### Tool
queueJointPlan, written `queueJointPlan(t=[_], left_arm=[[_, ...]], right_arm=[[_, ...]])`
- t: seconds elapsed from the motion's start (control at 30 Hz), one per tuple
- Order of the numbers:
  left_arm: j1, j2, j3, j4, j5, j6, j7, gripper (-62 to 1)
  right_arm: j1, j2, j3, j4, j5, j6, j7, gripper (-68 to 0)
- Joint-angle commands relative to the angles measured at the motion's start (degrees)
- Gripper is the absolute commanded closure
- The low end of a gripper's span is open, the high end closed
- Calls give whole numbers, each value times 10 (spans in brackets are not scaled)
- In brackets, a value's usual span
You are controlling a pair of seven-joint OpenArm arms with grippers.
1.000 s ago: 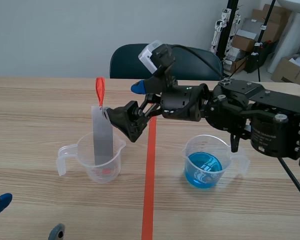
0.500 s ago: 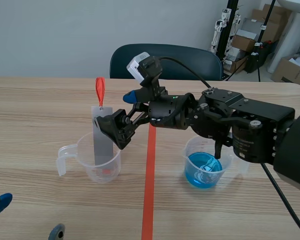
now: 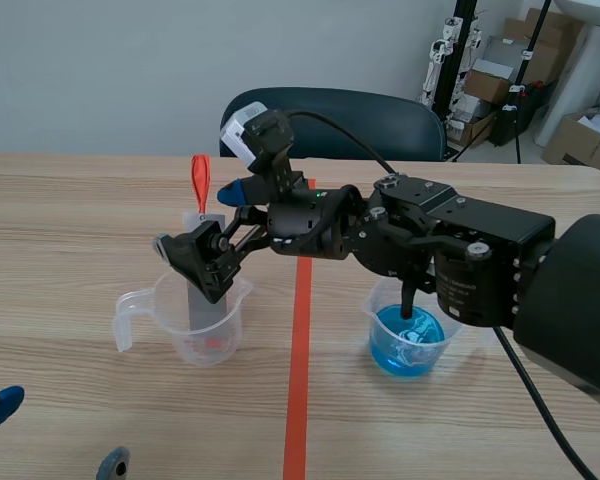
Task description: Do the redox reaction experiment. lift the metal plate out of the left beaker
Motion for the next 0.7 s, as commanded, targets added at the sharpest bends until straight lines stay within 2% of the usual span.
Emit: queueJointPlan(t=[0.0,0.13,0.3,0.57,0.67], left_arm=[[3,-4,-2,4,-1,0,-26,-623],[3,-4,-2,4,-1,0,-26,-623],[3,-4,-2,4,-1,0,-26,-623],[3,-4,-2,4,-1,0,-26,-623],[3,-5,-2,4,-1,0,-26,-623]], right_arm=[[14,0,0,5,4,2,6,-679],[14,0,0,5,5,2,-11,-679],[14,0,0,5,7,2,-20,-521],[14,2,0,5,18,2,-47,-351],[14,5,0,5,18,2,-47,-263]])
